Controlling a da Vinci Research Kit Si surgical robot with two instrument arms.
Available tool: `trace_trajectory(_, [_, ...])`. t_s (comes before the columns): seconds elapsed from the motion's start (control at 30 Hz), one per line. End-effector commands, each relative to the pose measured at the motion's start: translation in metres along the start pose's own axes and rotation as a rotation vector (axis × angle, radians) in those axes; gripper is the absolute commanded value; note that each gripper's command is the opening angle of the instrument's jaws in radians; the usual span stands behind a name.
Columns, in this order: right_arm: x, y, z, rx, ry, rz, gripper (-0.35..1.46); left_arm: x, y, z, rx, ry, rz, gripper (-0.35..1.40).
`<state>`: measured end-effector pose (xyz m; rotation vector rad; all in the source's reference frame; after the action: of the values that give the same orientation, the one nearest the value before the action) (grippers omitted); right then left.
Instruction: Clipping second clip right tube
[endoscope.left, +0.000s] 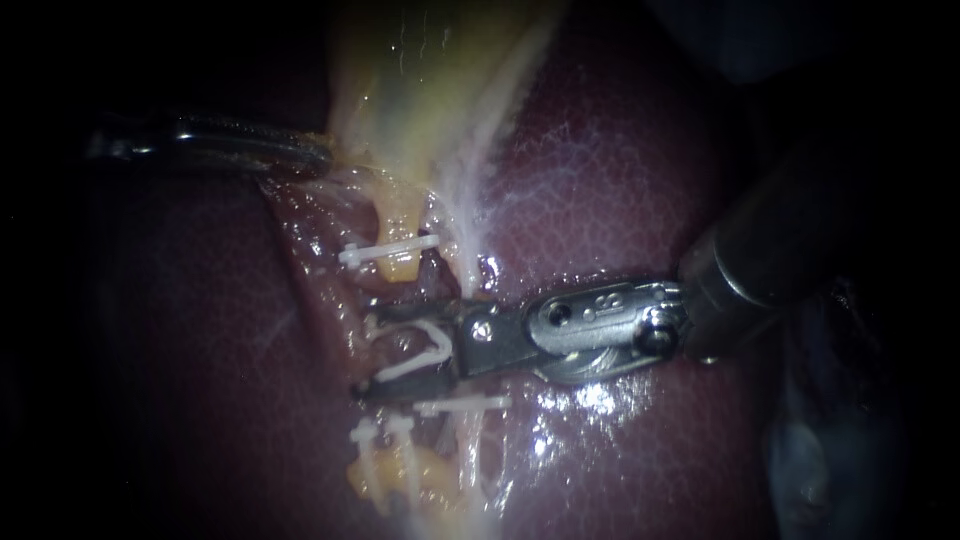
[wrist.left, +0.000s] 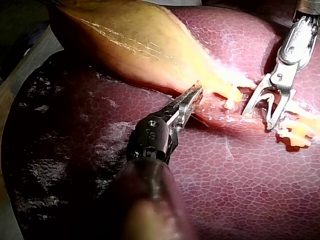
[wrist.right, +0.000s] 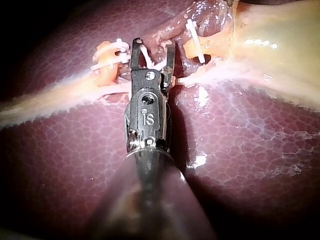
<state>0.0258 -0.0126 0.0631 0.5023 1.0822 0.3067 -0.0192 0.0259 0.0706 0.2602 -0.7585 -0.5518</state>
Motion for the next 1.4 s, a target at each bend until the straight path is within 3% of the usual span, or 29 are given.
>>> trace_trajectory(0.03, [0.0,0.0,0.0,0.0,0.0,0.0,0.29,0.0,0.0,0.0,0.0,0.0,0.0,-0.35])
trace_trajectory(0.3, [0.0004,0.0,0.0001,0.0,0.001,0.002,0.49,0.0,0.0,0.0,0.0,0.0,0.0,-0.35])
trace_trajectory(0.53, [0.0003,-0.0004,-0.0006,0.004,0.01,0.007,0.5,0.0,0.0,0.0,0.0,0.0,0.0,-0.35])
trace_trajectory(0.8, [0.0012,-0.0011,-0.004,0.02,0.012,0.019,0.5,0.0,0.0,0.0,0.0,0.0,0.0,-0.35])
trace_trajectory(1.1, [0.0025,-0.0012,-0.0092,0.03,0.018,0.111,0.5,0.0,0.0,0.0,0.0,0.0,0.001,-0.35])
trace_trajectory(1.4, [0.0017,-0.0012,-0.0126,0.024,0.023,0.273,0.48,0.0001,0.0,0.0,0.0,0.0,0.001,-0.35])
